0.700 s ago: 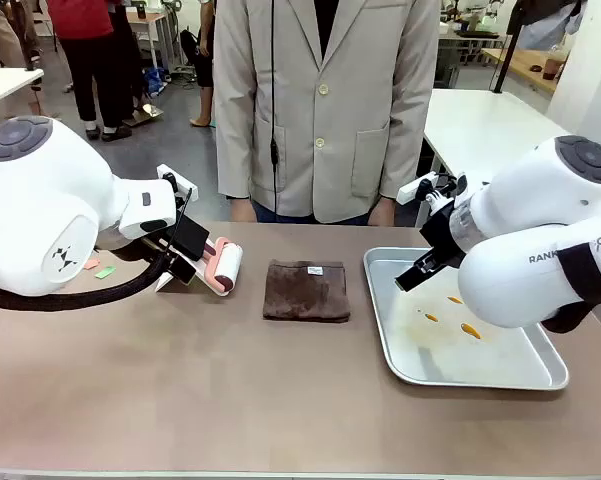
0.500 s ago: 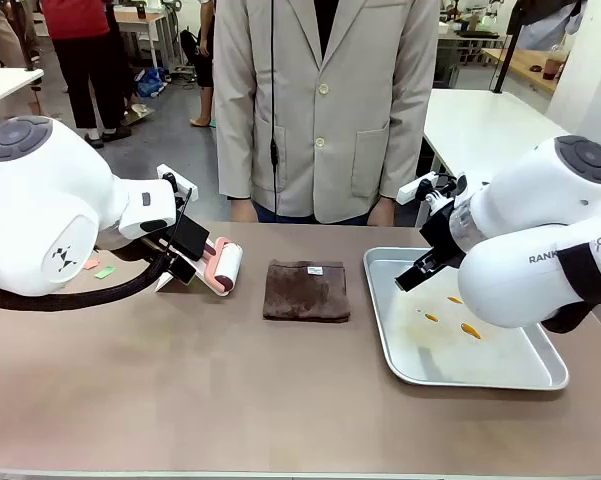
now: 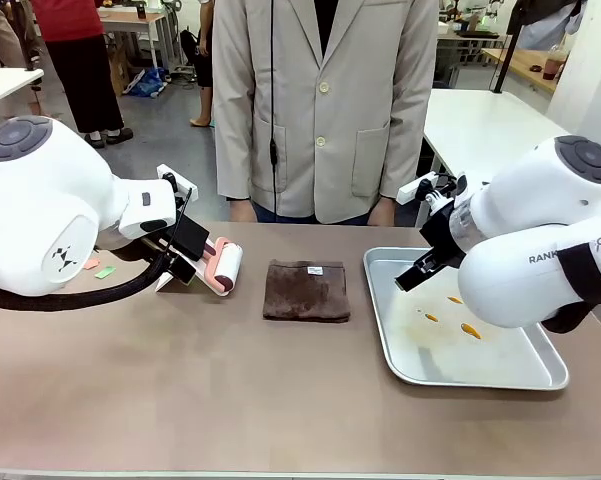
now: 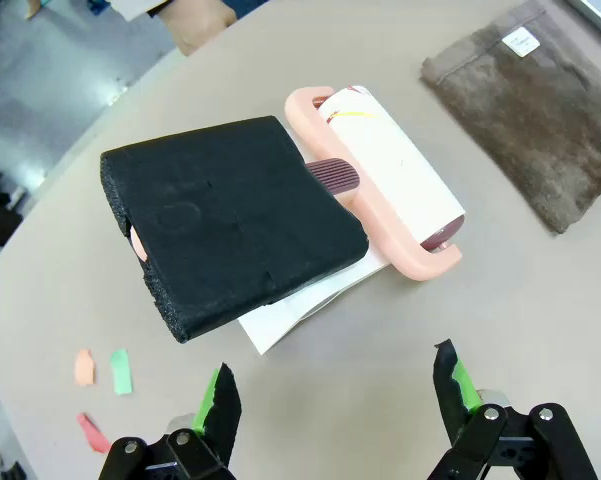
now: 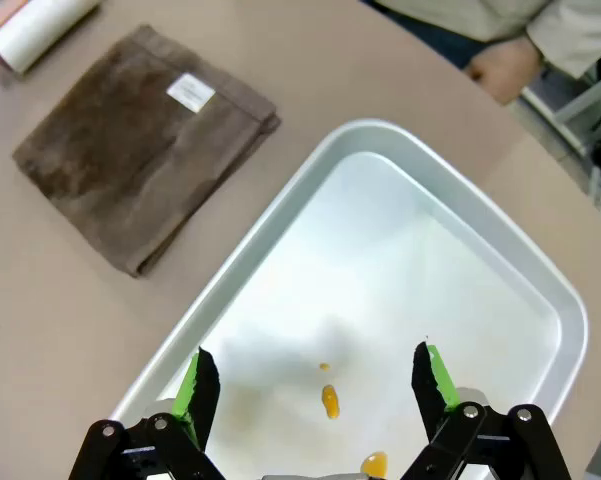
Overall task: Clean the surface of the table.
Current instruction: Hold the Lint Roller with your left hand and the towel with your right hand.
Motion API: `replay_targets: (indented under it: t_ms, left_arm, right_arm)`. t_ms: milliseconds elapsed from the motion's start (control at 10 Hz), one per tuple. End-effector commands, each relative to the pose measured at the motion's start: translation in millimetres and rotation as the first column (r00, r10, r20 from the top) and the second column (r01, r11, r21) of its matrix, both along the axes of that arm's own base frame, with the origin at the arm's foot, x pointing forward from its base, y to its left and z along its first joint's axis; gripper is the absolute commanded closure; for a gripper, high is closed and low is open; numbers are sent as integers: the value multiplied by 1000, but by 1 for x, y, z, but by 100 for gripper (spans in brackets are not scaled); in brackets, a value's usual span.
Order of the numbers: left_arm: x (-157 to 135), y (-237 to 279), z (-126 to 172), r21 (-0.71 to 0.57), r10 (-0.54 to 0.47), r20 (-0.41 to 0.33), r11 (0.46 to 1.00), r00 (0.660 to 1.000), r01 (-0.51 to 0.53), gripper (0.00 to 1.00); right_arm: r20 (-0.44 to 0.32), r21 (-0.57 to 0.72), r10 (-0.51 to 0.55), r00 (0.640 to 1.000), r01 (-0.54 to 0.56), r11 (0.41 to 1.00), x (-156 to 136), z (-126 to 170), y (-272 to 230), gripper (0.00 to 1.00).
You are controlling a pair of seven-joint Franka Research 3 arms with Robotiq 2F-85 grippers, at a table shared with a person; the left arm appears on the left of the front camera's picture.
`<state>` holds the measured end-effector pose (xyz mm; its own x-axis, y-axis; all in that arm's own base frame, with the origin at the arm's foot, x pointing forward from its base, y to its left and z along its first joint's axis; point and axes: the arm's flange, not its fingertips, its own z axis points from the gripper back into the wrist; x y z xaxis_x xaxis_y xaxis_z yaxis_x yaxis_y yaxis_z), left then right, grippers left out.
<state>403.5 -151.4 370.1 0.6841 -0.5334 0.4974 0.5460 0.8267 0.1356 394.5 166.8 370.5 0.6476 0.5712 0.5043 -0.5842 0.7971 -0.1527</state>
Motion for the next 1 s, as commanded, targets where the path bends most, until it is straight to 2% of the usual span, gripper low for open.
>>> replay_targets:
  t_ms: [0, 500, 700, 900]
  left_arm:
    - [0, 0, 0, 0, -1, 0, 1000, 1000, 1, 0]
    - [-5, -2, 7, -3, -7, -8, 1000, 1000, 7, 0]
    - [-24, 5, 34, -5, -27, -35, 1000, 999, 27, 0]
    - [-51, 21, 73, -57, -37, -63, 998, 997, 34, 0]
  right_arm:
    - [0, 1, 0, 1000, 0, 1000, 0, 0, 0, 0]
    - [-15, -4, 32, 999, -32, 999, -9, 9, -3, 0]
    - [-83, 5, 31, 996, -30, 1000, -26, 32, -13, 0]
    - [-133, 81, 19, 991, -8, 997, -51, 63, -36, 0]
